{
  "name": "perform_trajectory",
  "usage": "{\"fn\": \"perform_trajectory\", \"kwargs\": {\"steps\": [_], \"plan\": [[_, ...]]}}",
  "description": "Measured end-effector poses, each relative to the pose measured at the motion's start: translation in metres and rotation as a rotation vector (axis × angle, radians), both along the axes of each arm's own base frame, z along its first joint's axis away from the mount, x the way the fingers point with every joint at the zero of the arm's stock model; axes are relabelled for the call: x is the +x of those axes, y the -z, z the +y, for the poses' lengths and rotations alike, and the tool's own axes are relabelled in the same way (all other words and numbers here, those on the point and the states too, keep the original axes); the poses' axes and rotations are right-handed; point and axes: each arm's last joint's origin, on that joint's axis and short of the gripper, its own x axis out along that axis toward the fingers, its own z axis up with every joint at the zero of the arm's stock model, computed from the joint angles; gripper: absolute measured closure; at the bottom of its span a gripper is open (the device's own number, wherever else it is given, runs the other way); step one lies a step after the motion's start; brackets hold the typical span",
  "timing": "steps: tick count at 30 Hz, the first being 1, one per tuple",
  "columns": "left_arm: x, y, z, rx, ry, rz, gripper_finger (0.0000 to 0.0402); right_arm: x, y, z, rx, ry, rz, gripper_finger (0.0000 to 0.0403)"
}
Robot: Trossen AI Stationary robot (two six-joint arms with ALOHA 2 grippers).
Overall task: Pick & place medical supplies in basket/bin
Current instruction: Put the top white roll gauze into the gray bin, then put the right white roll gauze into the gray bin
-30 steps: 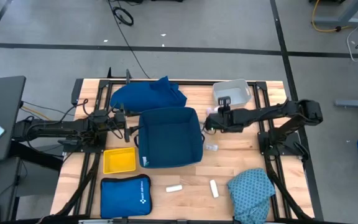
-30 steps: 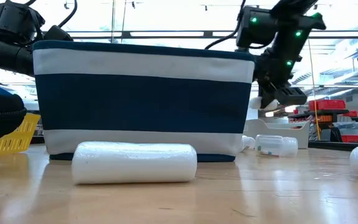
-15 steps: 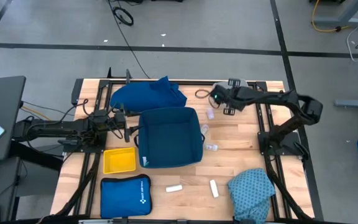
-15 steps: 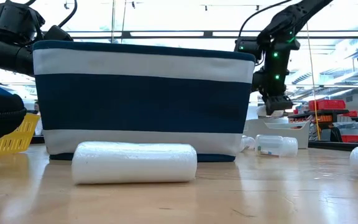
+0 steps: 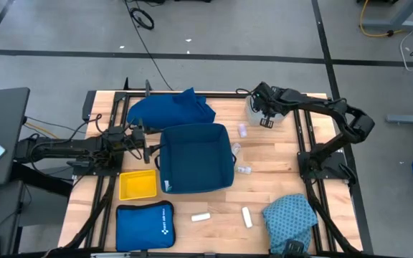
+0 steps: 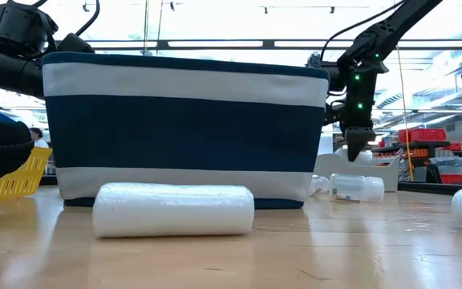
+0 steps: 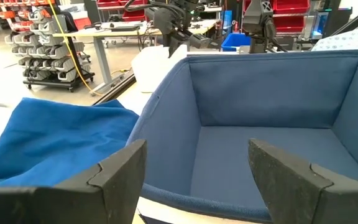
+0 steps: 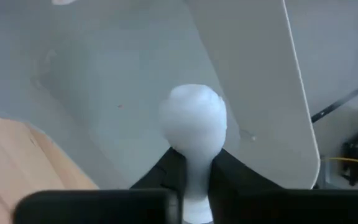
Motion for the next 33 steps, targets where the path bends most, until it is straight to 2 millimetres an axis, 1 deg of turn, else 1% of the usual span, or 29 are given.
{"fn": "perform_trajectory", "kwargs": {"steps": [7, 9, 12, 16, 19, 22, 28, 33], "plan": [[0.000, 0.000, 0.000, 0.000, 0.000, 0.000, 0.0122, 0.001, 0.000, 0.001, 0.001, 0.009, -0.006, 0.0216], [0.000, 0.000, 0.000, 0.001, 0.000, 0.000, 0.0122, 0.002, 0.000, 0.002, 0.001, 0.015, -0.011, 0.0186], [0.000, 0.000, 0.000, 0.002, 0.000, 0.001, 0.0122, 0.003, 0.000, 0.003, -0.005, 0.016, -0.009, 0.0156], [0.000, 0.000, 0.000, 0.003, 0.000, 0.001, 0.0122, 0.006, 0.000, 0.007, -0.010, 0.004, -0.007, 0.0145], [0.000, 0.000, 0.000, 0.004, 0.000, 0.002, 0.0122, 0.008, -0.001, 0.011, -0.017, 0.001, -0.002, 0.0150], [0.000, 0.000, 0.000, 0.008, -0.004, 0.003, 0.0122, 0.011, -0.001, 0.020, -0.003, -0.007, 0.018, 0.0158], [0.000, 0.000, 0.000, 0.011, -0.015, 0.004, 0.0122, 0.017, -0.005, 0.050, 0.009, -0.033, 0.066, 0.0165], [0.000, 0.000, 0.000, 0.012, -0.015, 0.005, 0.0122, 0.022, -0.013, 0.083, 0.034, -0.075, 0.048, 0.0165]]}}
